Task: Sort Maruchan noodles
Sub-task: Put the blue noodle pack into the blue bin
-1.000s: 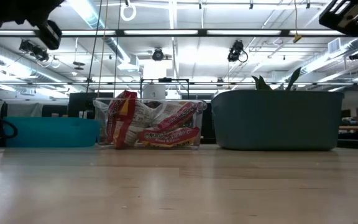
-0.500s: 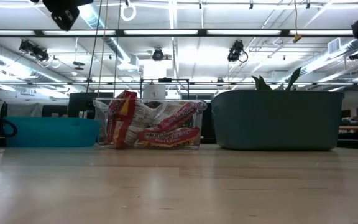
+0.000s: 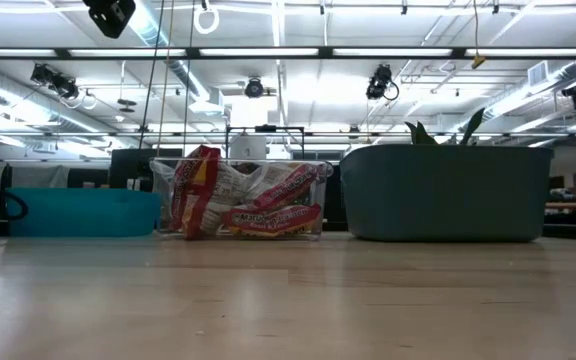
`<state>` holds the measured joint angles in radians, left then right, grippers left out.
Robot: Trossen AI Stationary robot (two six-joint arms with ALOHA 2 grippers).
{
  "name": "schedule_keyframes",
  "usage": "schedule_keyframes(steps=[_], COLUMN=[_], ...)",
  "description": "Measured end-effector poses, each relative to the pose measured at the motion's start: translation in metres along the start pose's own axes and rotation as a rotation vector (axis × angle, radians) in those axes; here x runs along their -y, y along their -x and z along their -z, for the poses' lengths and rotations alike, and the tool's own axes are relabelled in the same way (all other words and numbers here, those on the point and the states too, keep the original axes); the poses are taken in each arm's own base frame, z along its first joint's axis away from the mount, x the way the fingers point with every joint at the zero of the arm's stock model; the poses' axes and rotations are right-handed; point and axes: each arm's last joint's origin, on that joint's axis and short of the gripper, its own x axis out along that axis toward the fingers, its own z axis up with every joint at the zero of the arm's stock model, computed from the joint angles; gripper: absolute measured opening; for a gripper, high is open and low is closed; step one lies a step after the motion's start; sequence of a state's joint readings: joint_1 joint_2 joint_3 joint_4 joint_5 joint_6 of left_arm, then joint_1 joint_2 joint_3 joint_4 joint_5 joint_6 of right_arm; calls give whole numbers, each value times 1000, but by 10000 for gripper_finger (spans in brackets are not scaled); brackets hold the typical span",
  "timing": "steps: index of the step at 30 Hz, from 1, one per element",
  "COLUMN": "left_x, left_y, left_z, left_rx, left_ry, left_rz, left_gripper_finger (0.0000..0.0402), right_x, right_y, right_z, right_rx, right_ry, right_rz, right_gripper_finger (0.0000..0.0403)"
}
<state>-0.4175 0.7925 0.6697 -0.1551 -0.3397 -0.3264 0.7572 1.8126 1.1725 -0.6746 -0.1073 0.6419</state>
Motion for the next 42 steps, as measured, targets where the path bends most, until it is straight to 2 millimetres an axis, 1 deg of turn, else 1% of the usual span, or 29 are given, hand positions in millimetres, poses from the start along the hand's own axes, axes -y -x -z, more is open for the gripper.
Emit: schedule_keyframes(steps=[5, 9, 16, 22, 26, 29, 32, 36, 42], left_x=[1, 1, 1, -1, -2, 2, 7, 9, 7], left_y=[0, 0, 0, -2, -13, -27, -43, -60, -83], left_z=[0, -1, -2, -3, 2, 6, 8, 15, 29], left_rx=[0, 7, 22, 30, -2, -12, 9, 1, -51], left_ry=[4, 6, 12, 14, 2, -32, -79, -91, -47], left_rz=[6, 9, 14, -16, -53, -55, -48, -58, -96], left_gripper_finger=[134, 134, 134, 134, 134, 135, 143, 174, 244], right_x=[3, 11, 26, 44, 59, 69, 77, 86, 93], right_y=[2, 3, 12, 38, 57, 70, 78, 89, 110], right_z=[2, 3, 0, -4, -11, -18, -26, -36, -49], right_rx=[-13, -36, -34, 48, 144, 234, 305, 399, 612], right_ry=[35, 20, 6, 5, 11, 18, 52, 82, 33], right_rz=[42, 96, 170, 288, 360, 417, 446, 463, 624], right_gripper_finger=[62, 12, 11, 7, 8, 7, 7, 7, 7])
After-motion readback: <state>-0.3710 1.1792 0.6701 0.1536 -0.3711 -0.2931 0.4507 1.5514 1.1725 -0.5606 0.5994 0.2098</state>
